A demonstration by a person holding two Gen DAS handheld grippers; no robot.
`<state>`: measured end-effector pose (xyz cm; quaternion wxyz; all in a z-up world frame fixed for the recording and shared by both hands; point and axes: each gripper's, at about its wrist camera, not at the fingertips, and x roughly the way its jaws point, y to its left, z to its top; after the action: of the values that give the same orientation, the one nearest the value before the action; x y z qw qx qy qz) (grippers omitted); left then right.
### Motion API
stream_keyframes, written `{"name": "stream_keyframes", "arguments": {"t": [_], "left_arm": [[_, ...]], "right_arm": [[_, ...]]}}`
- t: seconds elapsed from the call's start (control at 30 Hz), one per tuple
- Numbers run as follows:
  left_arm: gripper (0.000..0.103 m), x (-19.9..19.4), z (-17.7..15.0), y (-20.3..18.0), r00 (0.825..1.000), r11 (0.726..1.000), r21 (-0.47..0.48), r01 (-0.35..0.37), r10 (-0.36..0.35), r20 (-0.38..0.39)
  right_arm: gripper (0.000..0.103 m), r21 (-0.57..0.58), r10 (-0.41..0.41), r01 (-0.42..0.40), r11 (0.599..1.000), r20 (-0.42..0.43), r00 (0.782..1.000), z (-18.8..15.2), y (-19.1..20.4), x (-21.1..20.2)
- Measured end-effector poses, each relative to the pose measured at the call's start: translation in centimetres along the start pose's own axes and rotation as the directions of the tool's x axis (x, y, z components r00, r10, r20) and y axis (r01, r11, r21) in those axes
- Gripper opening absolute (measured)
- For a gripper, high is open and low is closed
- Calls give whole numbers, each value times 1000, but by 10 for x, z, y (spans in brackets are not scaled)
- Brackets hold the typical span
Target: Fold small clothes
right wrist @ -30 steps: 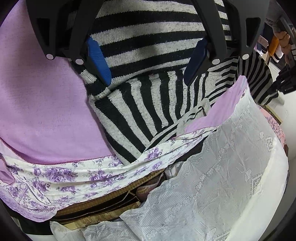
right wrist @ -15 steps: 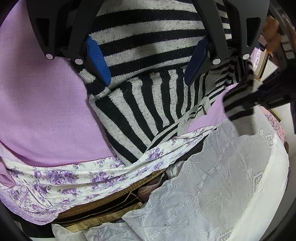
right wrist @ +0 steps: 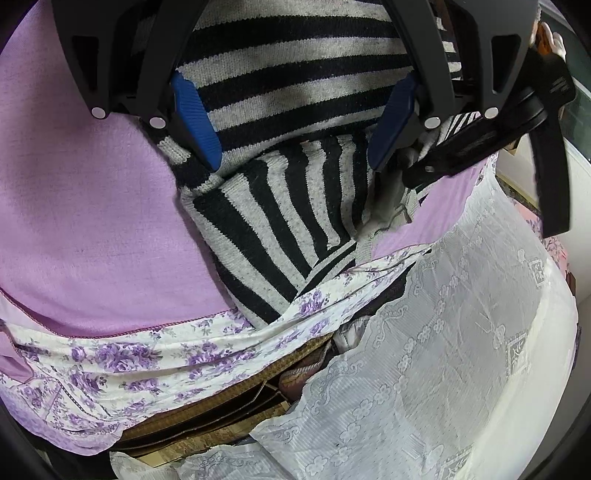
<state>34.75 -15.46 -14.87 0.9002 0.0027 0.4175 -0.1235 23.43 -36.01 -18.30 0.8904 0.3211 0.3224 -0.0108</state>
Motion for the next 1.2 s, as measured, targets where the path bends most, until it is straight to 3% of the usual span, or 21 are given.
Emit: {"name": "stream_keyframes", "arguments": {"t": [0.17, 0.3, 0.4, 0.57, 0.77, 0.8, 0.9, 1.03, 1.13, 1.2], "left_arm": [[94, -35, -6, 3, 999, 996, 86, 1, -5, 48], [97, -57, -12, 25, 987, 979, 153, -132, 117, 107], [97, -62, -11, 64, 970, 966, 117, -229, 216, 113], [97, -46, -2, 130, 964, 964, -28, -265, 266, 16], [97, -4, -17, 171, 965, 960, -121, -253, 242, -99], [99, 7, -22, 174, 964, 961, -122, -250, 235, -123], [99, 14, -22, 179, 967, 961, -138, -240, 223, -127], [99, 16, -21, 180, 967, 963, -124, -239, 225, -123], [99, 14, -21, 180, 968, 963, -129, -235, 219, -123], [98, 3, -20, 181, 975, 966, -149, -213, 201, -94]], "right_arm": [[82, 14, 17, -17, 1000, 3, 1000, 1, -2, -1], [77, 71, 76, -77, 994, 18, 997, 7, -8, -9], [63, 90, 148, -149, 985, 14, 989, 15, -2, -13], [62, 87, 205, -199, 976, -64, 977, 26, 26, 6], [62, 75, 110, -98, 992, -174, 978, 27, 52, 62], [59, 74, 104, -92, 993, -183, 978, 24, 51, 68], [20, -65, 55, -66, 996, -156, 986, 15, 61, 73], [12, -191, -11, -22, 981, -169, 986, 10, 66, 78], [13, -202, -16, -19, 979, -173, 985, 10, 63, 74], [17, -202, -44, 21, 979, -109, 993, 10, 65, 59]]}}
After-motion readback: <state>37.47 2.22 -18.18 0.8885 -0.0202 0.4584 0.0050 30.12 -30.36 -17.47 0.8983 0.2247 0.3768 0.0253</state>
